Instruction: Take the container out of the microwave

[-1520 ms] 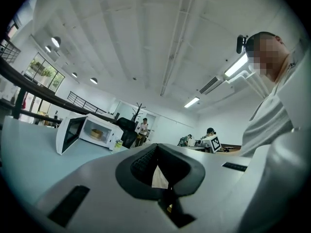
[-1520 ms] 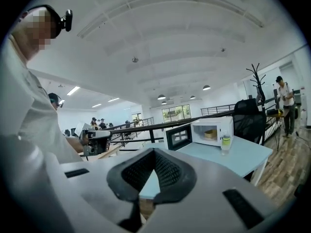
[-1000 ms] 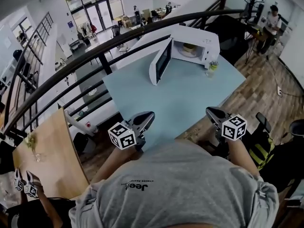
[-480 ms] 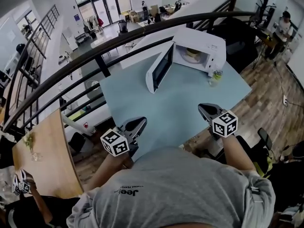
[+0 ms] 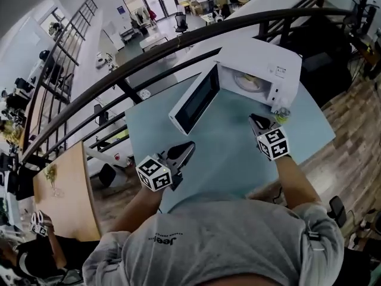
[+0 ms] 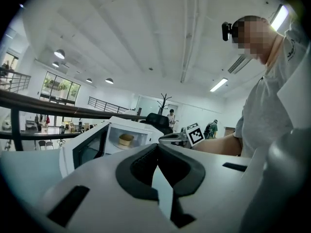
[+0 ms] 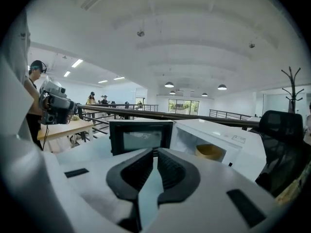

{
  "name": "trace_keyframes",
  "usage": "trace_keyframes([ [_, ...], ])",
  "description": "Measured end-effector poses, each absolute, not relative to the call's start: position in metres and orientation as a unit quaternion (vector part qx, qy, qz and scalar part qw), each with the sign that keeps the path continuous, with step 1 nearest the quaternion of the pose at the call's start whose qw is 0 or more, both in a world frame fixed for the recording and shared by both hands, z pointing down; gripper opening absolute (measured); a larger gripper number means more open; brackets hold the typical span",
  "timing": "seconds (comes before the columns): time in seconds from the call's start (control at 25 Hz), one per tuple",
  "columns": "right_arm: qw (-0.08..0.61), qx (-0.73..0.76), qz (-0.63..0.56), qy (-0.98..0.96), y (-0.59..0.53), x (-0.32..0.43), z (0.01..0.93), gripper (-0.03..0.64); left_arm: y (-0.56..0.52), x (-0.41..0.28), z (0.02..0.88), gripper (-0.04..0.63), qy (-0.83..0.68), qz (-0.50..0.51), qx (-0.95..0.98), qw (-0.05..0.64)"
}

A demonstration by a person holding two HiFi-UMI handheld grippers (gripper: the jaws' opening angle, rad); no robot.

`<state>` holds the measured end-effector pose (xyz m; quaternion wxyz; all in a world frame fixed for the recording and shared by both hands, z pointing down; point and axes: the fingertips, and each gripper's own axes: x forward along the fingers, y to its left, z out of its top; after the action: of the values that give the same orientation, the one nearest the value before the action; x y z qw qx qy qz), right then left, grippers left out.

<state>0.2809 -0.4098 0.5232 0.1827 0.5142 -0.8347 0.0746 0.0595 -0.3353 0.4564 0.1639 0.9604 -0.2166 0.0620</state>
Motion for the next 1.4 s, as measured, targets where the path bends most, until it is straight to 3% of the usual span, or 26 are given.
trace_keyframes([
  [0.32, 0.227, 0.52, 0.082, -0.82, -0.502, 0.314, 0.583, 0.089, -0.398, 0.138, 0.485, 0.009, -0.212, 0.095, 0.959, 0.165],
  [0.56, 0.261, 0.551, 0.081, -0.788, -0.56, 0.332, 0.618, 0.103, -0.438, 0.169, 0.517, 0.009, -0.206, 0.106, 0.955, 0.183],
  [1.04, 0.353, 0.588, 0.033, -0.727, -0.662, 0.352, 0.666, 0.109, -0.499, 0.193, 0.576, 0.009, -0.203, 0.13, 0.947, 0.21],
  [1.4, 0.378, 0.618, 0.012, -0.689, -0.714, 0.368, 0.687, 0.183, -0.522, 0.214, 0.607, 0.009, -0.186, 0.127, 0.947, 0.228],
])
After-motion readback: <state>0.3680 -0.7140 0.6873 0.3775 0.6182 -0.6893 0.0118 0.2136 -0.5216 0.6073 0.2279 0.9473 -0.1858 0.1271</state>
